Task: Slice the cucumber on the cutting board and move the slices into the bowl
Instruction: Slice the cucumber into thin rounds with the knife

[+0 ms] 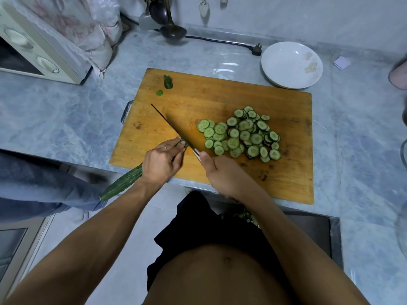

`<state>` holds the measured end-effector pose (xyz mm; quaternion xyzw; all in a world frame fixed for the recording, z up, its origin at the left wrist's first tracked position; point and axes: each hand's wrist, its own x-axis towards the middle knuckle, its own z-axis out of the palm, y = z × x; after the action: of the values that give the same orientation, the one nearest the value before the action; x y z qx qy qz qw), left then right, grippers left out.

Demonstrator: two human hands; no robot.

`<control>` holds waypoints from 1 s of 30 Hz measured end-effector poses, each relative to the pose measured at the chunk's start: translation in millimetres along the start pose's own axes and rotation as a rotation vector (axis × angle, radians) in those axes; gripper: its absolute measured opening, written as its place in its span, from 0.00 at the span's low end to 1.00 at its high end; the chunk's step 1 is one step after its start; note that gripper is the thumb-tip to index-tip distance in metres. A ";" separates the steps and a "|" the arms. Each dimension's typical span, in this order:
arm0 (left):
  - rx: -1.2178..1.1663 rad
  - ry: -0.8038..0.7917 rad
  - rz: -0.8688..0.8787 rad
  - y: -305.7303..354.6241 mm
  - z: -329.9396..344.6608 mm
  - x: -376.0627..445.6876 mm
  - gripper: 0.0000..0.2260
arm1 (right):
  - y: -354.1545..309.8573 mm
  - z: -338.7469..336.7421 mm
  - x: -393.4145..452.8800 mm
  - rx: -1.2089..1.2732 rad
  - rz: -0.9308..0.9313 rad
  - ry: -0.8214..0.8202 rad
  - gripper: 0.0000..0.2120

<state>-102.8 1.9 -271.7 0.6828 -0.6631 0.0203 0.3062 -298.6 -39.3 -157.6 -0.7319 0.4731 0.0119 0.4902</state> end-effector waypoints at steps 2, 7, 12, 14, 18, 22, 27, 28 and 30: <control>0.008 0.001 0.013 -1.0 1.0 -0.6 0.09 | 0.1 5.6 5.2 -0.037 0.000 0.014 0.28; -0.001 0.014 -0.017 -0.5 1.6 -1.8 0.10 | 5.9 20.0 6.2 -0.054 -0.030 0.081 0.29; -0.006 0.043 -0.001 1.0 0.7 -3.5 0.07 | 14.8 1.8 4.3 0.009 0.006 0.094 0.28; -0.011 0.042 -0.009 -0.2 1.0 -2.5 0.08 | 19.5 -6.2 2.3 0.069 0.026 0.098 0.28; -0.039 0.044 -0.012 -2.0 1.4 -1.5 0.07 | 19.3 -9.6 -5.6 0.098 0.004 0.094 0.29; -0.061 0.027 -0.037 -3.5 1.2 -2.3 0.09 | 15.9 -0.1 -15.0 0.053 -0.042 0.042 0.32; -0.066 -0.002 -0.047 -4.1 -1.3 -1.9 0.11 | 12.0 2.5 -19.2 0.019 -0.077 0.049 0.27; -0.063 -0.003 -0.044 -4.3 -1.1 -2.2 0.11 | 11.4 1.8 -20.4 0.013 -0.075 0.046 0.27; -0.068 -0.004 -0.037 -5.8 -0.4 -2.4 0.14 | 10.3 1.7 -23.1 -0.013 -0.075 0.029 0.27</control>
<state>-97.7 3.8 -274.7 0.6842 -0.6513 -0.0094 0.3281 -317.8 -23.1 -154.6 -0.7526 0.4522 -0.0141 0.4784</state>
